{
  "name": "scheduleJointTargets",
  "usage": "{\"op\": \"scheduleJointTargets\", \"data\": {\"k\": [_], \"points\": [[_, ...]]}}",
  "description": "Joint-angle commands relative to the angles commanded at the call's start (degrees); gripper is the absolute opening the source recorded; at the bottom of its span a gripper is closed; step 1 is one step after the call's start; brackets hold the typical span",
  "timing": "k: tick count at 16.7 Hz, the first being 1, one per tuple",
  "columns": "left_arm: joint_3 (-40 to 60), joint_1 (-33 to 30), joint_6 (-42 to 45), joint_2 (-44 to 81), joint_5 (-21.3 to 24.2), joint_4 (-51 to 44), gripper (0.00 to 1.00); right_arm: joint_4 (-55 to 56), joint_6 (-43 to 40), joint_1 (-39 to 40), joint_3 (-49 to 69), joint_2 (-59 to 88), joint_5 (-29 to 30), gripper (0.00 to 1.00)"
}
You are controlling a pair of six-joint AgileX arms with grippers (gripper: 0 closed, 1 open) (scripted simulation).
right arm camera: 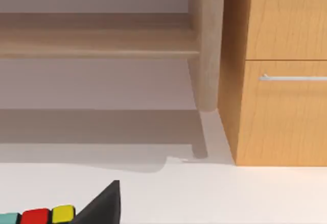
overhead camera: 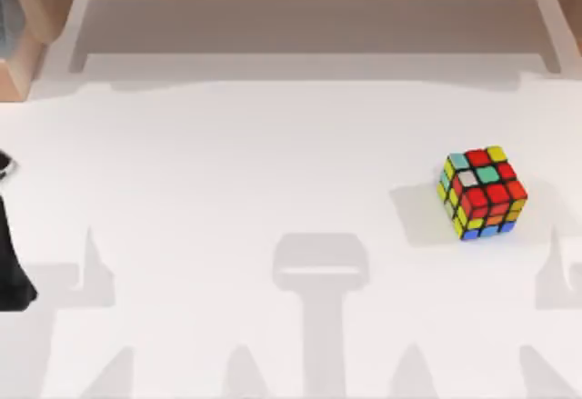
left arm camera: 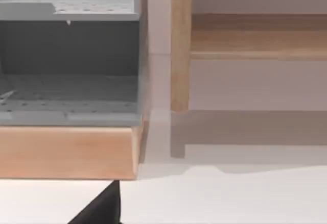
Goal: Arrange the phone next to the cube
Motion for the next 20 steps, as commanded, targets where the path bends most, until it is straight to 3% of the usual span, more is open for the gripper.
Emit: {"op": "scheduleJointTargets", "data": {"k": [4, 8, 20], "points": [[1.7, 0.3, 1.0, 1.7, 0.0, -1.1, 1.00, 0.0, 0.0, 0.0, 0.0, 0.0, 0.0, 1.00], [11.4, 1.9, 6.4, 12.5, 0.0, -7.2, 1.00, 0.0, 0.0, 0.0, 0.0, 0.0, 0.0, 1.00], [65.3, 10.6, 36.3, 82.2, 0.1, -40.7, 1.00, 0.0, 0.0, 0.0, 0.0, 0.0, 0.0, 1.00]]}}
